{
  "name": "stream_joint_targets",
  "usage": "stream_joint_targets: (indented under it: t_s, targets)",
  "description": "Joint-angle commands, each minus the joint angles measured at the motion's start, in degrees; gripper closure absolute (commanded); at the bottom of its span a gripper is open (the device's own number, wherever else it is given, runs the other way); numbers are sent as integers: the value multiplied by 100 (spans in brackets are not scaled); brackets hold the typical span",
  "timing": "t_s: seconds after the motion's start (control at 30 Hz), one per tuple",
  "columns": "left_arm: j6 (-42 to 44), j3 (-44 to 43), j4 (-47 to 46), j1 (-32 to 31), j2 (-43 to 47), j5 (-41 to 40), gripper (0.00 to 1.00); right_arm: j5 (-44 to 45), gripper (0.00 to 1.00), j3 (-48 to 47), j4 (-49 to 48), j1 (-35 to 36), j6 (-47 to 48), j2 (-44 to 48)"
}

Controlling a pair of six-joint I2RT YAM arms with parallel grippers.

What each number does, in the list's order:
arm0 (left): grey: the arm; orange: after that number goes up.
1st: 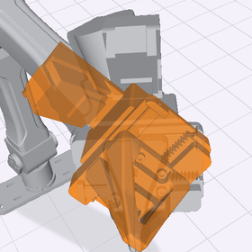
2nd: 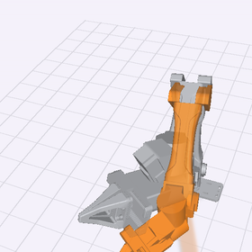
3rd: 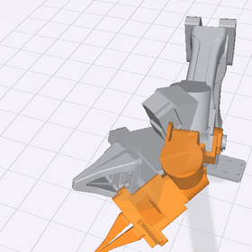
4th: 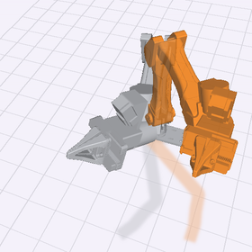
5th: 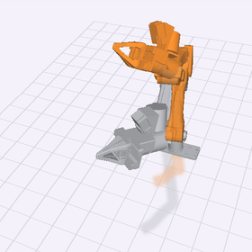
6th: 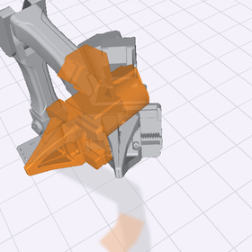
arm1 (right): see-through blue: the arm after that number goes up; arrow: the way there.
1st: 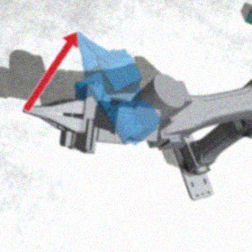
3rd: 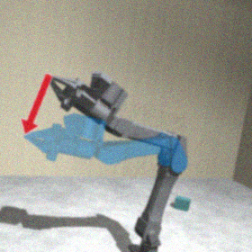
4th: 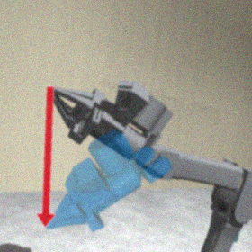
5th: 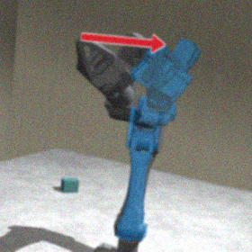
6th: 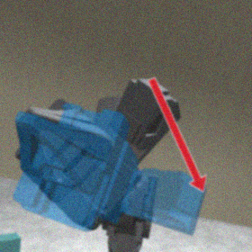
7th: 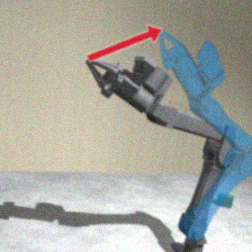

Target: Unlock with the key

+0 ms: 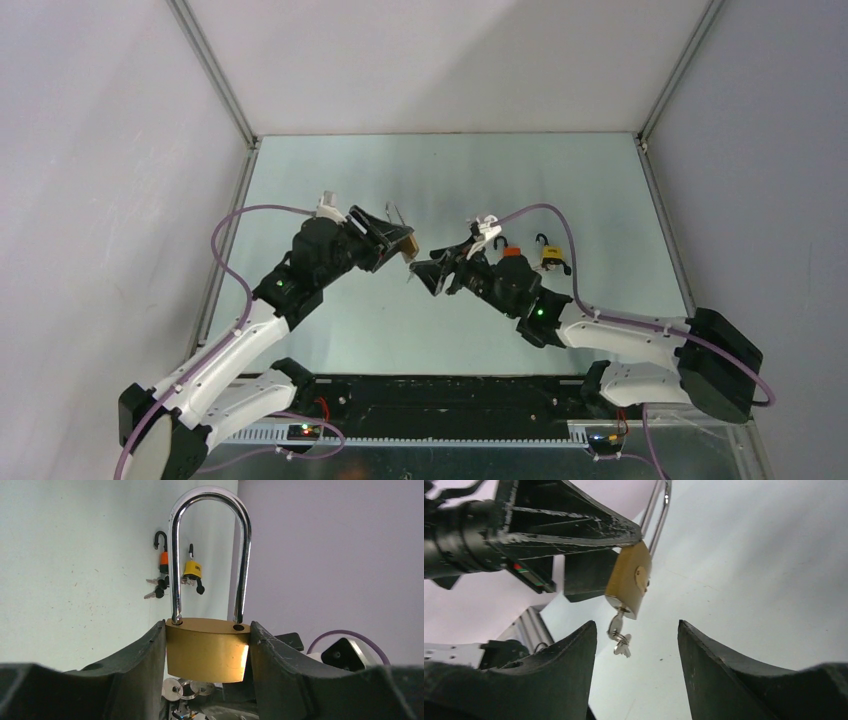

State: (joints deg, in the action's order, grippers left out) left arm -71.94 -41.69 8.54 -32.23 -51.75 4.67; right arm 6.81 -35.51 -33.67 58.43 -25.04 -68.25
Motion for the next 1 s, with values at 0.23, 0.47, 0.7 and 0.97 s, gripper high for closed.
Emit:
stream_joint_targets:
  t_s: [0.23, 0.47, 0.7, 0.97]
  targets:
    - [84, -329, -353, 11, 226, 60, 100, 513, 39, -685, -974, 143, 606, -916]
    - [275, -353, -353, 10, 261, 112, 100, 514, 68, -920, -1056, 138, 556, -1286]
    - [1039, -529, -210, 153, 391, 213, 38, 307, 100, -873, -910, 63, 405, -948]
    - [1561, -61, -321, 496, 1174, -258, 1, -695, 100, -488, -924, -470, -377, -270]
